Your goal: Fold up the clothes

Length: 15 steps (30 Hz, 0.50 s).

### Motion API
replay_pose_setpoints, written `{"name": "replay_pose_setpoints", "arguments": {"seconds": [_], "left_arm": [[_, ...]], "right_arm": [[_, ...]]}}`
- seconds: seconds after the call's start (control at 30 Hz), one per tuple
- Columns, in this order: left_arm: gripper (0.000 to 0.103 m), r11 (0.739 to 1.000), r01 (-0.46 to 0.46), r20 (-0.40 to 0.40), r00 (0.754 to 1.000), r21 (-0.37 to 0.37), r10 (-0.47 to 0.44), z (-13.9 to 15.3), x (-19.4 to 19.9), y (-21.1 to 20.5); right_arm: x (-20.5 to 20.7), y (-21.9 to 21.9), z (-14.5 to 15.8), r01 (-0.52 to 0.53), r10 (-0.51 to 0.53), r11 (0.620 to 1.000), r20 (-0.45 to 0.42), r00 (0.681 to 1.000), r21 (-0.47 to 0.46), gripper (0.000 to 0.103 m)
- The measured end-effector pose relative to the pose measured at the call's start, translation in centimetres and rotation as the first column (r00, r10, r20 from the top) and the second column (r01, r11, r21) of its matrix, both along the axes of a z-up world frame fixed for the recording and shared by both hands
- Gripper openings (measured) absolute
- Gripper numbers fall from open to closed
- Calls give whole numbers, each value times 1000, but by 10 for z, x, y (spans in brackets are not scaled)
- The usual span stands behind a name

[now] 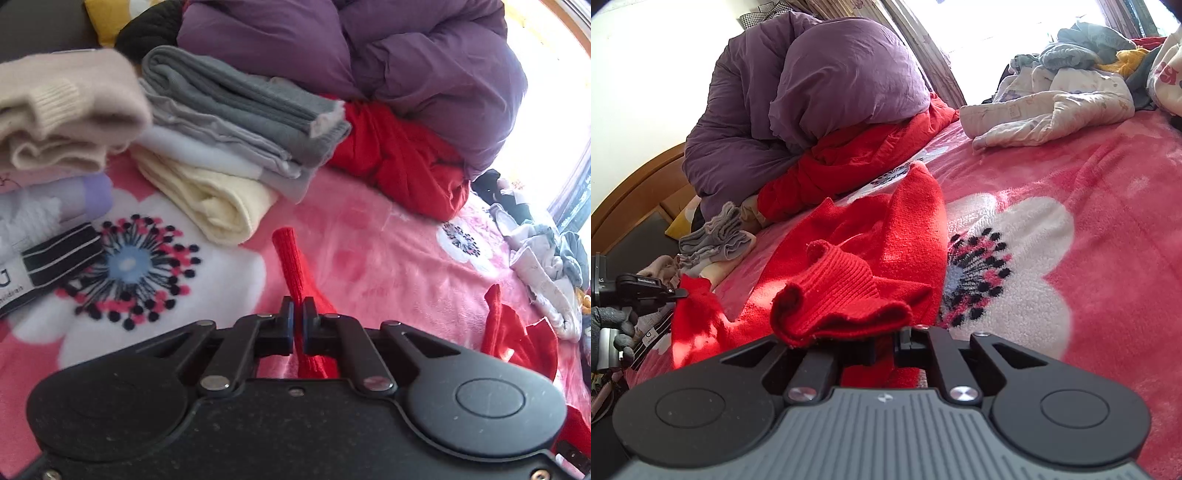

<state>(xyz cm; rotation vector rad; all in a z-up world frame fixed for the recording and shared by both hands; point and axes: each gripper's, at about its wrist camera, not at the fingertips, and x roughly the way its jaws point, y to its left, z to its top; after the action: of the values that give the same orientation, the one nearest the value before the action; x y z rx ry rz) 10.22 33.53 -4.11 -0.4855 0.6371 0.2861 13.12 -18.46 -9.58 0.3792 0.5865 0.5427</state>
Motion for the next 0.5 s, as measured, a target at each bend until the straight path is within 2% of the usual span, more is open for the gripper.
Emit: {"name": "replay_pose_setpoints", "arguments": {"seconds": [0.07, 0.1, 0.13, 0.23, 0.33, 0.43, 0.5], "left_arm": [[5, 998, 8, -104, 995, 55, -2, -17, 10, -4], [9, 996, 20, -160, 987, 83, -6, -26, 16, -7], [15, 993, 22, -176, 984, 114, -1, -30, 16, -9], [31, 981, -31, -170, 983, 191, 64, -25, 12, -16], [31, 952, -38, -149, 985, 305, 86, -7, 10, -34], [31, 943, 50, -100, 995, 329, -18, 14, 17, -62], [31, 941, 136, -85, 990, 310, -115, 21, 30, -84]], "right_arm": [[0, 0, 0, 0, 0, 1000, -1, 1000, 1, 11], [0, 0, 0, 1, -1, 1000, -2, 1000, 1, 11], [0, 0, 0, 2, -2, 1000, -2, 1000, 2, 11], [0, -2, 1, 11, -11, 1000, 0, 1000, 7, 11], [0, -3, 1, 13, -13, 1000, -3, 1000, 13, 11], [0, -2, 1, 10, -10, 1000, -5, 1000, 14, 11], [1, -2, 1, 9, -9, 1000, -7, 1000, 16, 11]]}}
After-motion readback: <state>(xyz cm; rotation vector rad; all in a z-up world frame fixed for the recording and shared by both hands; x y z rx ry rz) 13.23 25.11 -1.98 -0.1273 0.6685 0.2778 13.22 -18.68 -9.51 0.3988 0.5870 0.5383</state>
